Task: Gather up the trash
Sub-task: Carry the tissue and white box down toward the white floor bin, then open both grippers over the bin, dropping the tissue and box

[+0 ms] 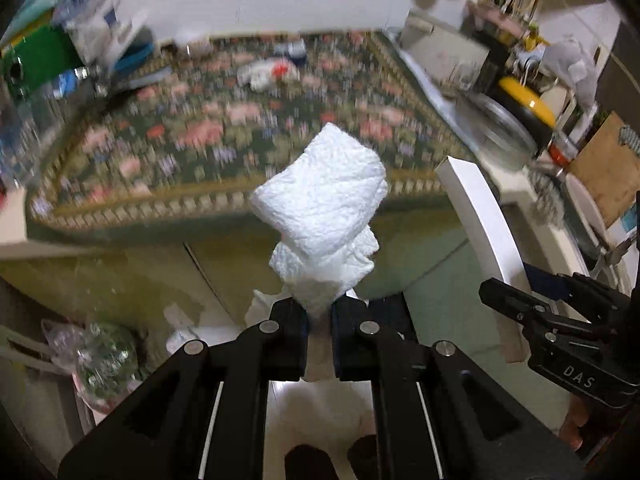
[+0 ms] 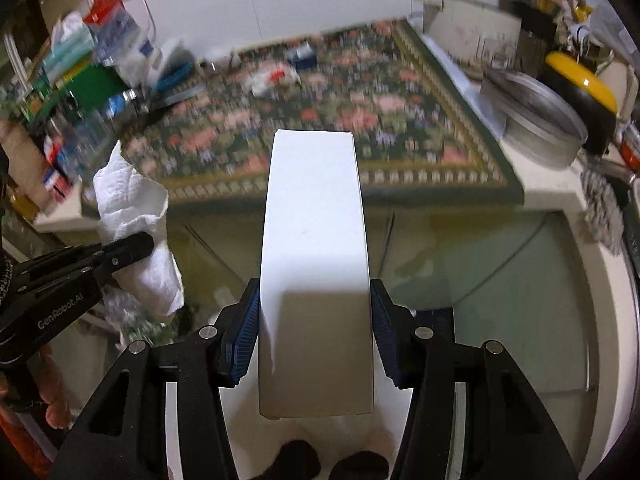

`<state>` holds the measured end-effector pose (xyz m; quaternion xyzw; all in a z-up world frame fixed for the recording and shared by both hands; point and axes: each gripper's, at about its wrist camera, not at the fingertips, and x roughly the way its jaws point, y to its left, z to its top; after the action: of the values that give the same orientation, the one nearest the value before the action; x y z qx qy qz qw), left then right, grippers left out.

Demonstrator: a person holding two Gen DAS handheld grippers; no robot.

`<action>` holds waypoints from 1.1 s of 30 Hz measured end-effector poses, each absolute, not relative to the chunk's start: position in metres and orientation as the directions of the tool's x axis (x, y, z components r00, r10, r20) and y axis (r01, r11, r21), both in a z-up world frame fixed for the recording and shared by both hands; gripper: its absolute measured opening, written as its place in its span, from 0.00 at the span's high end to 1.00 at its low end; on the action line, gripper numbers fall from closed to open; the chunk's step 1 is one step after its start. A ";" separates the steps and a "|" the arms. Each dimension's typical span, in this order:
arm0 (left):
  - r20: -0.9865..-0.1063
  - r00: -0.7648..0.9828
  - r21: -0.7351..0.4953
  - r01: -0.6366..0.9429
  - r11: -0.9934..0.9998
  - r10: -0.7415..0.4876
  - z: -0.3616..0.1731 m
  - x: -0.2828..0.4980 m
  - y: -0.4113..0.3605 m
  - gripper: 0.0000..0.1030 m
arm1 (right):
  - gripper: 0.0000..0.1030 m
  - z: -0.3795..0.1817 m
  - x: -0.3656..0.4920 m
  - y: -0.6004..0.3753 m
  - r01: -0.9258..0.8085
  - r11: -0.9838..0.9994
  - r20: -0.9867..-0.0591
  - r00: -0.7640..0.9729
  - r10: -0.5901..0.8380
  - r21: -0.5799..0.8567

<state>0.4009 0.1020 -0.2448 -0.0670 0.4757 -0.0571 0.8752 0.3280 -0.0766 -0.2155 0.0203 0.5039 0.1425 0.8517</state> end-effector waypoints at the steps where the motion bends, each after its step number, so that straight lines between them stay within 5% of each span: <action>1: -0.836 0.524 -0.175 0.029 0.984 -0.164 -0.259 0.402 0.099 0.92 | 0.53 -0.231 0.330 -0.078 -0.224 0.959 -0.867 0.429 0.255 0.171; 21: -0.944 0.317 -0.167 -0.206 0.964 -0.096 -0.576 0.412 0.076 0.92 | 0.53 -0.571 0.358 -0.087 -0.332 0.928 -0.976 0.078 0.204 0.168; 33: -0.951 0.288 -0.168 -0.186 0.968 -0.110 -0.655 0.439 0.077 0.92 | 0.47 -0.655 0.390 -0.063 -0.332 0.925 -0.973 0.072 0.221 0.185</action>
<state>0.4391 0.0774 -0.6545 -0.1241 0.5961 0.0242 0.7929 0.3895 -0.0634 -0.6552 -0.0426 0.6542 0.1892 0.7310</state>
